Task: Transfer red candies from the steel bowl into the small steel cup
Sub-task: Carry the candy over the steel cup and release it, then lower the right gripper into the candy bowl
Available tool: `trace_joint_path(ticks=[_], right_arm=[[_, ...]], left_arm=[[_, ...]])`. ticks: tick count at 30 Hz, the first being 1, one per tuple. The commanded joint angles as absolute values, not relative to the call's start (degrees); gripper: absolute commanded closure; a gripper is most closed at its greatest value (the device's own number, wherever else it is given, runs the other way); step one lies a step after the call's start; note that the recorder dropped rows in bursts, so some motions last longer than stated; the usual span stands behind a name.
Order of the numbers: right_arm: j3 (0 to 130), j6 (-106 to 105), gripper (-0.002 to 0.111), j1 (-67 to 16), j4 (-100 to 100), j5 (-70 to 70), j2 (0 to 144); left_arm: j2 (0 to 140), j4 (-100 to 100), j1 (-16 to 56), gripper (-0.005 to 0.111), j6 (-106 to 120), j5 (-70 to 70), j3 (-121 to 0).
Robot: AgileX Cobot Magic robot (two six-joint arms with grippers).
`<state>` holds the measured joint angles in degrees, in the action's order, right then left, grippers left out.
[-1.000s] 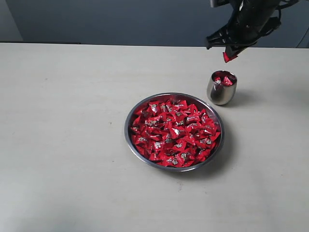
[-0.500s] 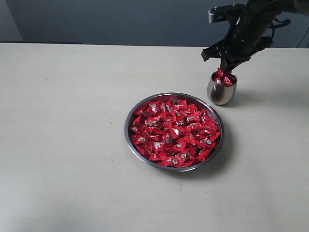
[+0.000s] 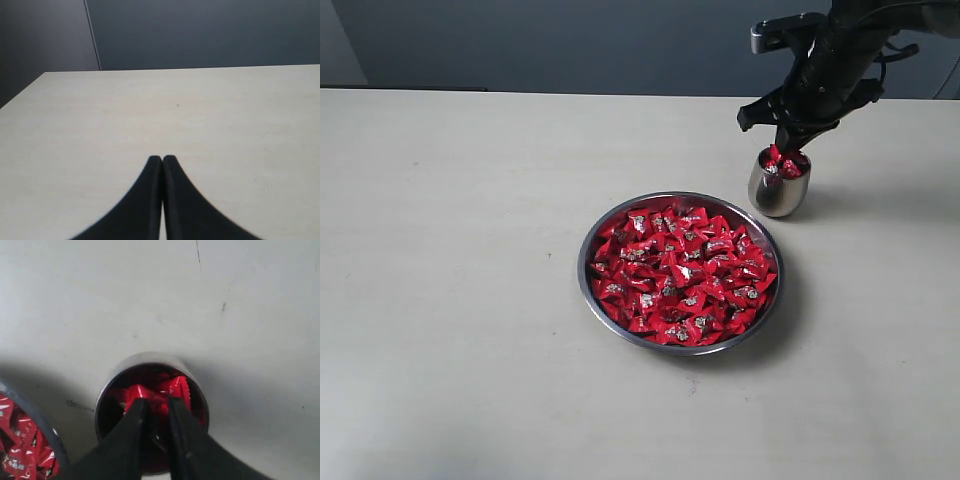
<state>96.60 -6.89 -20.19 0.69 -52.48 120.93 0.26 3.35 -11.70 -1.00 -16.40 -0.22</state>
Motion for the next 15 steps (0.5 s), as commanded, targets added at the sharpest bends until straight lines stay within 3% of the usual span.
trace_joint_path(ticks=[1,4,15], right_arm=[[96.9,-7.2,0.076,-20.0,0.4,-52.0,121.5],[96.9,-7.2,0.066,-20.0,0.4,-51.6,121.5],[96.9,-7.1,0.066,-20.0,0.5,-51.6,121.4]], left_arm=[[0.0,3.7,-11.3,0.106,-1.1,-16.3,0.0],[0.0,3.7,-11.3,0.106,-1.1,-16.3,0.0],[0.0,3.7,-11.3,0.106,-1.1,-16.3,0.0]])
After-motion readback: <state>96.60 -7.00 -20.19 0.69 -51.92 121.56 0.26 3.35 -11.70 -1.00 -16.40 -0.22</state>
